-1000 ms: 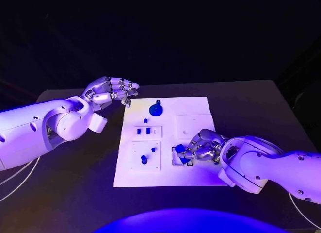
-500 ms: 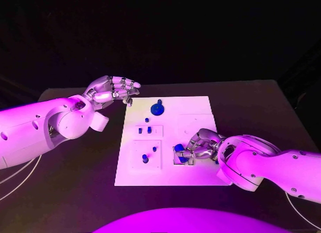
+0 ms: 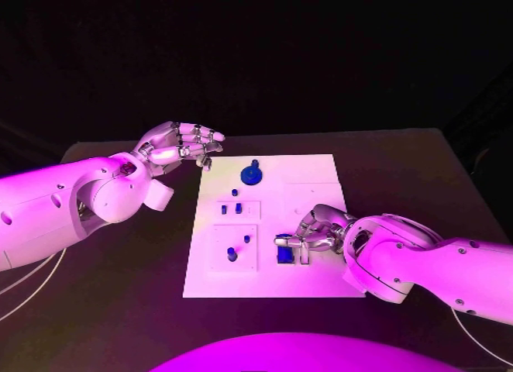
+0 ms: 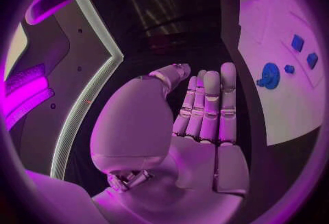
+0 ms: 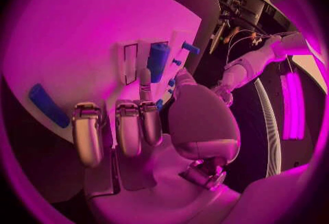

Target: Assemble the parts on the task board

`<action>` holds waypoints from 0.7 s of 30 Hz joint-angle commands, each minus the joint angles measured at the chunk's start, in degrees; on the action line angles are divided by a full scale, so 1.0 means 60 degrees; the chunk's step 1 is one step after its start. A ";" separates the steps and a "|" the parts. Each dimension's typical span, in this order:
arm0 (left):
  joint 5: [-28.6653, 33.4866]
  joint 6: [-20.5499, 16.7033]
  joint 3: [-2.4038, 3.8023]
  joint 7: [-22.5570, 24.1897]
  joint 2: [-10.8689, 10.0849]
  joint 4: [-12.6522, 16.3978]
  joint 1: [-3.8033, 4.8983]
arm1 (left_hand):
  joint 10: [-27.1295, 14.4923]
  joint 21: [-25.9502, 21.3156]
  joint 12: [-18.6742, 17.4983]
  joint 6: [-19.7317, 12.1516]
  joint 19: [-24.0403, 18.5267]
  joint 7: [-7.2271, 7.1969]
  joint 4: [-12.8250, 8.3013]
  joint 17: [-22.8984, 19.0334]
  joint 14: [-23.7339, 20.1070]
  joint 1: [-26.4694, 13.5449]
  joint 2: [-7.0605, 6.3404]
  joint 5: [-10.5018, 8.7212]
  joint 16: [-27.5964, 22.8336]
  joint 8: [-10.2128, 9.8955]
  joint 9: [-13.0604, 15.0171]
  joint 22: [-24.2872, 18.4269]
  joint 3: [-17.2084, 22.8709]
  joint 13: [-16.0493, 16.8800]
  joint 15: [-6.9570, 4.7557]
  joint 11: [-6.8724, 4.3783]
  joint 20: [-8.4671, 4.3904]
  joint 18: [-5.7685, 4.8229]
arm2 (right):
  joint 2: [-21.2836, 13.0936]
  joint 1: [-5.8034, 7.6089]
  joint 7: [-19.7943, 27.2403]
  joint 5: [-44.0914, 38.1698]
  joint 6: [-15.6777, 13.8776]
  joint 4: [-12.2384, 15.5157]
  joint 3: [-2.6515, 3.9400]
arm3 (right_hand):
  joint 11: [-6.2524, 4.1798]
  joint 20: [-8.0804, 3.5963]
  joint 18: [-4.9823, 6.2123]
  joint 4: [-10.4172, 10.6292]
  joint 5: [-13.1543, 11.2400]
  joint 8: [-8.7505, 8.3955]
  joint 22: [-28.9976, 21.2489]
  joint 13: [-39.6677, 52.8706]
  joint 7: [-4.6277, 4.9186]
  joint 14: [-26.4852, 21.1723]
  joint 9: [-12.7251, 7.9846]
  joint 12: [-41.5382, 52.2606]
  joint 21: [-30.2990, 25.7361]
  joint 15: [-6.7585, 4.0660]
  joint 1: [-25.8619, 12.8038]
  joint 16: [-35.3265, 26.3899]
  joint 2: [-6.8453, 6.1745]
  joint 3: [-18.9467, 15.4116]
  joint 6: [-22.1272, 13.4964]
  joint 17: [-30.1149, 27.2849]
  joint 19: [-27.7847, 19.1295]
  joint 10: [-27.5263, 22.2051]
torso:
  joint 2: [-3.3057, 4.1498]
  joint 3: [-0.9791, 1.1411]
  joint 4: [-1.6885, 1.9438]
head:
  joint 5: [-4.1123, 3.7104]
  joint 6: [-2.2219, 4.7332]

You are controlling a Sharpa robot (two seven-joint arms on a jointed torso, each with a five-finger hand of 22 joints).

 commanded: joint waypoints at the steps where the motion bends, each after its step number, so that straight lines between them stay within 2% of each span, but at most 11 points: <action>1: 0.0051 0.0141 0.0005 0.0053 -0.0003 0.0033 -0.0008 | -0.0086 -0.0063 0.0048 -0.0062 0.0024 -0.0033 0.0040 0.0003 -0.0042 -0.0051 0.0009 0.0059 -0.0027 0.0036 -0.0010 -0.0012 -0.0002 -0.0012 0.0046 0.0005 0.0038 0.0147 | 0.0037 -0.0029 0.0236 -0.0828 0.0283 -0.0018 -0.0001 | -0.0044 -0.0070 -0.0135 0.0009 -0.0213 0.0051 0.2511 0.2315 0.0006 0.0997 0.0020 -0.0078 0.0043 -0.0022 -0.0313 0.0031 -0.0089 -0.0172 -0.0113 0.2513 0.0999 0.0867 | -0.0002 0.0001 0.0003 | 0.0015 -0.0007; 2: 0.0051 0.0141 0.0005 0.0053 -0.0004 0.0034 -0.0008 | -0.0086 -0.0063 0.0048 -0.0062 0.0024 -0.0033 0.0040 0.0003 -0.0042 -0.0051 0.0009 0.0059 -0.0027 0.0036 -0.0010 -0.0012 -0.0002 -0.0012 0.0046 0.0005 0.0038 0.0147 | 0.0042 -0.0032 0.0240 -0.0891 0.0298 -0.0019 -0.0001 | -0.0041 -0.0068 -0.0135 0.0018 -0.0512 0.0068 0.2511 0.2295 0.0009 0.0997 0.0032 -0.0108 0.0043 -0.0019 -0.0531 0.0031 -0.0260 -0.0296 -0.0136 0.2513 0.0999 0.0850 | 0.0000 0.0002 0.0003 | 0.0008 -0.0004; 7: 0.0053 0.0136 0.0005 0.0050 -0.0019 0.0039 -0.0008 | -0.0086 -0.0063 0.0048 -0.0062 0.0024 -0.0033 0.0040 0.0003 -0.0042 -0.0051 0.0009 0.0059 -0.0027 0.0036 -0.0010 -0.0012 -0.0002 -0.0012 0.0046 0.0005 0.0038 0.0147 | 0.0029 -0.0046 0.0303 -0.1199 0.0356 0.0021 -0.0001 | -0.0040 -0.0066 -0.0135 0.0016 -0.0582 0.0079 0.2511 0.2294 0.0010 0.0997 0.0038 -0.0110 0.0043 -0.0018 -0.0559 0.0031 -0.0281 -0.0304 -0.0144 0.2513 0.0999 0.0849 | -0.0001 0.0003 0.0005 | 0.0008 0.0001; 9: 0.0053 0.0134 0.0005 0.0050 -0.0024 0.0041 -0.0008 | -0.0086 -0.0063 0.0048 -0.0062 0.0024 -0.0033 0.0040 0.0003 -0.0042 -0.0051 0.0009 0.0059 -0.0027 0.0036 -0.0010 -0.0012 -0.0002 -0.0012 0.0046 0.0005 0.0038 0.0147 | -0.0006 -0.0053 0.0375 -0.1268 0.0348 0.0069 -0.0001 | -0.0038 -0.0063 -0.0135 0.0005 -0.0529 0.0099 0.2511 0.2300 0.0011 0.0997 0.0049 -0.0105 0.0043 -0.0015 -0.0418 0.0031 -0.0181 -0.0212 -0.0158 0.2513 0.0999 0.0853 | 0.0001 0.0004 0.0002 | 0.0013 0.0003; 11: 0.0053 0.0133 0.0005 0.0049 -0.0028 0.0043 -0.0008 | -0.0086 -0.0063 0.0048 -0.0062 0.0024 -0.0033 0.0040 0.0003 -0.0042 -0.0051 0.0009 0.0059 -0.0027 0.0036 -0.0010 -0.0012 -0.0002 -0.0012 0.0046 0.0005 0.0038 0.0147 | -0.0058 -0.0058 0.0463 -0.1306 0.0333 0.0128 -0.0001 | -0.0042 -0.0061 -0.0135 -0.0018 -0.0160 0.0140 0.2511 0.2307 0.0008 0.0997 0.0067 -0.0101 0.0043 -0.0017 0.0035 0.0031 0.0082 0.0014 -0.0179 0.2513 0.0999 0.0858 | 0.0000 0.0004 0.0001 | 0.0016 0.0007; 16: 0.0053 0.0126 0.0004 0.0051 -0.0044 0.0049 -0.0008 | -0.0086 -0.0063 0.0048 -0.0062 0.0024 -0.0033 0.0040 0.0003 -0.0042 -0.0051 0.0009 0.0059 -0.0027 0.0036 -0.0010 -0.0012 -0.0002 -0.0012 0.0046 0.0005 0.0038 0.0147 | -0.0314 -0.0085 0.0735 -0.1350 0.0120 0.0376 -0.0001 | -0.0055 -0.0069 -0.0135 -0.0047 0.0087 0.0189 0.2511 0.2353 -0.0006 0.0997 0.0078 -0.0044 0.0043 -0.0028 0.0801 0.0031 0.0245 0.0186 -0.0198 0.2513 0.0999 0.0894 | -0.0006 0.0007 -0.0007 | 0.0028 0.0014; 21: 0.0053 0.0121 0.0002 0.0059 -0.0054 0.0052 -0.0012 | -0.0086 -0.0063 0.0048 -0.0062 0.0024 -0.0033 0.0040 0.0003 -0.0042 -0.0051 0.0009 0.0059 -0.0027 0.0036 -0.0010 -0.0012 -0.0002 -0.0012 0.0046 0.0005 0.0038 0.0147 | -0.0807 -0.0100 0.0953 -0.1305 -0.0454 0.0737 0.0010 | -0.0059 -0.0074 -0.0135 -0.0049 0.0354 0.0200 0.2511 0.2370 -0.0010 0.0997 0.0074 -0.0023 0.0043 -0.0032 0.1037 0.0031 0.0301 0.0191 -0.0208 0.2513 0.0999 0.0907 | -0.0014 0.0009 -0.0019 | 0.0015 0.0041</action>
